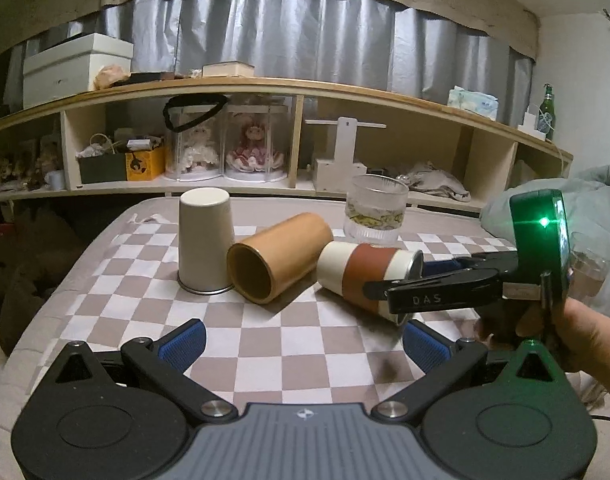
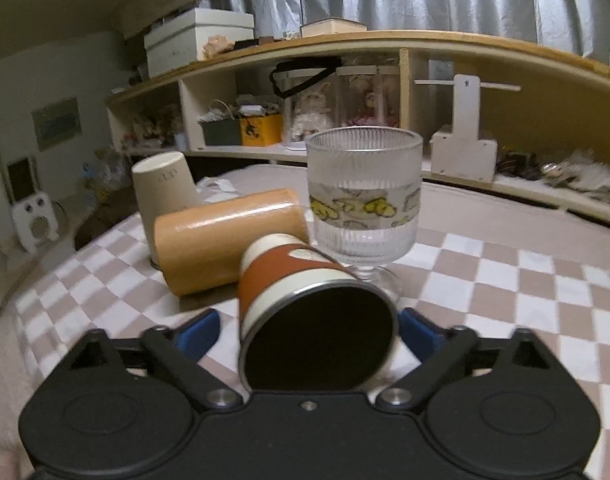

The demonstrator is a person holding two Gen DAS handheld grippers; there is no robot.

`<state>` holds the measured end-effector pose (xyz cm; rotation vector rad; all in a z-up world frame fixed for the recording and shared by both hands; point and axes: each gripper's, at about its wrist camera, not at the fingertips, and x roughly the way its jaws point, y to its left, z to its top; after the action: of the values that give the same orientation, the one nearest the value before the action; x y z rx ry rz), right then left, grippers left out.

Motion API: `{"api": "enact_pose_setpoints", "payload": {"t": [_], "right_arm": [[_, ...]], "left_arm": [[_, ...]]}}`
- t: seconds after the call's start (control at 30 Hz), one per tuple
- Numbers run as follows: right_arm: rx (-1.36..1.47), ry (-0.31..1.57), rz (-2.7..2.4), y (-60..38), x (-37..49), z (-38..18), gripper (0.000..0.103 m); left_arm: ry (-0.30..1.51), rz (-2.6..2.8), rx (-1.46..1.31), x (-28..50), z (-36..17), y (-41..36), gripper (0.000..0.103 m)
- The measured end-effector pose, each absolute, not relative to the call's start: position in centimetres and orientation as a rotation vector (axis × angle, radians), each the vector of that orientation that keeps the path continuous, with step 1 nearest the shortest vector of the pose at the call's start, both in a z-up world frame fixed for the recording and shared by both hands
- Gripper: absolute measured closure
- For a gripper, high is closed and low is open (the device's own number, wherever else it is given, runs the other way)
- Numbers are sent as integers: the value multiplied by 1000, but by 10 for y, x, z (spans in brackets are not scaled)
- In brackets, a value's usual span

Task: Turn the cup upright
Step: 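Move the right gripper to the brown-sleeved cup lying on its side and grasp its rim, then lift and rotate the cup upright with the right gripper while the left gripper approaches it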

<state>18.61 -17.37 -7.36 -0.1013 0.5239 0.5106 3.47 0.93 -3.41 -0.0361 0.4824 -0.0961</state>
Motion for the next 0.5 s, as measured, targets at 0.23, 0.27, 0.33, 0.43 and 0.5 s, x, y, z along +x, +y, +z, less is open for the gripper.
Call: {"api": "enact_pose_setpoints", "payload": {"t": [0.23, 0.27, 0.33, 0.43, 0.5], "right_arm": [[-149, 608, 464, -176, 163, -63, 17], [-164, 618, 458, -177, 157, -60, 17], [-183, 640, 449, -180, 144, -55, 17], [-189, 651, 441, -188, 123, -47, 17], [-184, 657, 436, -195, 109, -43, 17]], "left_arm": [[476, -93, -48, 30, -32, 12, 0], [475, -92, -54, 30, -31, 13, 0], [474, -96, -59, 29, -29, 13, 0], [471, -98, -54, 27, -28, 13, 0], [466, -99, -50, 26, -26, 12, 0]]}}
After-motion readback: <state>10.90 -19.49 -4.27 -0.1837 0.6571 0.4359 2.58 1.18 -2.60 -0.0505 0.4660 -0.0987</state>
